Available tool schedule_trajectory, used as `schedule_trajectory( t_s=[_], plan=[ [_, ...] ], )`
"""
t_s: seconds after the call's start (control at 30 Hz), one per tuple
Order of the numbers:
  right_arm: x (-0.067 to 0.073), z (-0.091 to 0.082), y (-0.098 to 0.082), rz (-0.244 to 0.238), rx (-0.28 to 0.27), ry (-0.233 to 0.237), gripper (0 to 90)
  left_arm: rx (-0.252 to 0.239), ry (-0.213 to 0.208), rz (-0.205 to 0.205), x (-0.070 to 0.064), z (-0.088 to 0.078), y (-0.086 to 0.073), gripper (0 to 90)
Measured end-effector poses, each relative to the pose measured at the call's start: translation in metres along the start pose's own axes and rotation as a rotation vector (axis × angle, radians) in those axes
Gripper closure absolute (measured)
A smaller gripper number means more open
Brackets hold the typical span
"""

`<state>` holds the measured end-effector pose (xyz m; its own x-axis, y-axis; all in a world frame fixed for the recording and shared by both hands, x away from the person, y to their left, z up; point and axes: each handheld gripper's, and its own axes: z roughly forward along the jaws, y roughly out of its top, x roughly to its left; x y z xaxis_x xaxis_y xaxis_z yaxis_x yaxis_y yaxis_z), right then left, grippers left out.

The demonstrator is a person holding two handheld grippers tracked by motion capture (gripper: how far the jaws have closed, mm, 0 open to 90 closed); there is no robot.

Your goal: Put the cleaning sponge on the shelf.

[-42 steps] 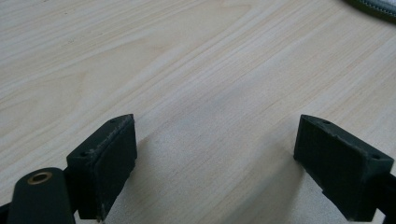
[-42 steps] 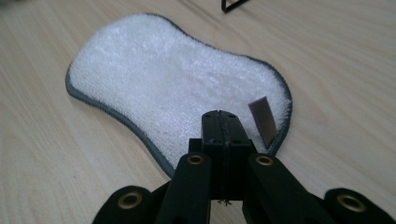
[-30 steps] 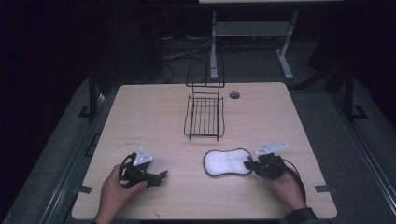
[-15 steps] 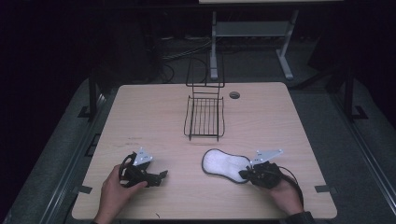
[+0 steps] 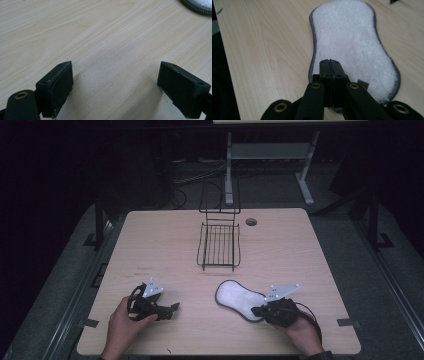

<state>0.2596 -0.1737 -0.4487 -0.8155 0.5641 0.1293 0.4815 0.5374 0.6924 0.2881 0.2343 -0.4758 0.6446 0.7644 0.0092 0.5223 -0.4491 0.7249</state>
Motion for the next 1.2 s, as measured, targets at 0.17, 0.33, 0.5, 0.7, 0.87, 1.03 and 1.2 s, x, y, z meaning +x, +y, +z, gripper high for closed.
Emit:
schedule_trajectory(
  t_s=[0.17, 0.33, 0.5, 0.7, 0.87, 1.03, 1.2],
  plan=[
    [-0.006, -0.009, 0.004, 0.039, -0.068, -0.011, 75.1, 0.0, 0.0, 0.0, 0.0, 0.0, 0.0, 12.4],
    [-0.012, -0.009, 0.005, 0.057, -0.08, -0.054, 58.3, 0.0, 0.0, 0.0, 0.0, 0.0, 0.0, 12.4],
    [-0.02, -0.008, 0.009, 0.084, -0.077, -0.07, 40.4, 0.0, 0.0, 0.0, 0.0, 0.0, 0.0, 12.4],
    [-0.03, -0.003, 0.019, 0.096, -0.051, -0.086, 16.4, 0.0, 0.0, 0.0, 0.0, 0.0, 0.0, 12.4],
    [-0.035, 0.003, 0.025, 0.085, -0.034, -0.068, 13.7, 0.0, 0.0, -0.001, 0.0, 0.0, 0.0, 12.4],
    [-0.04, 0.013, 0.041, 0.068, -0.031, -0.054, 10.2, -0.001, 0.0, -0.001, 0.0, 0.0, 0.0, 12.4],
    [-0.037, 0.022, 0.05, 0.06, -0.023, -0.051, 9.3, -0.001, -0.001, -0.001, 0.0, 0.0, 0.0, 12.4]
  ],
)
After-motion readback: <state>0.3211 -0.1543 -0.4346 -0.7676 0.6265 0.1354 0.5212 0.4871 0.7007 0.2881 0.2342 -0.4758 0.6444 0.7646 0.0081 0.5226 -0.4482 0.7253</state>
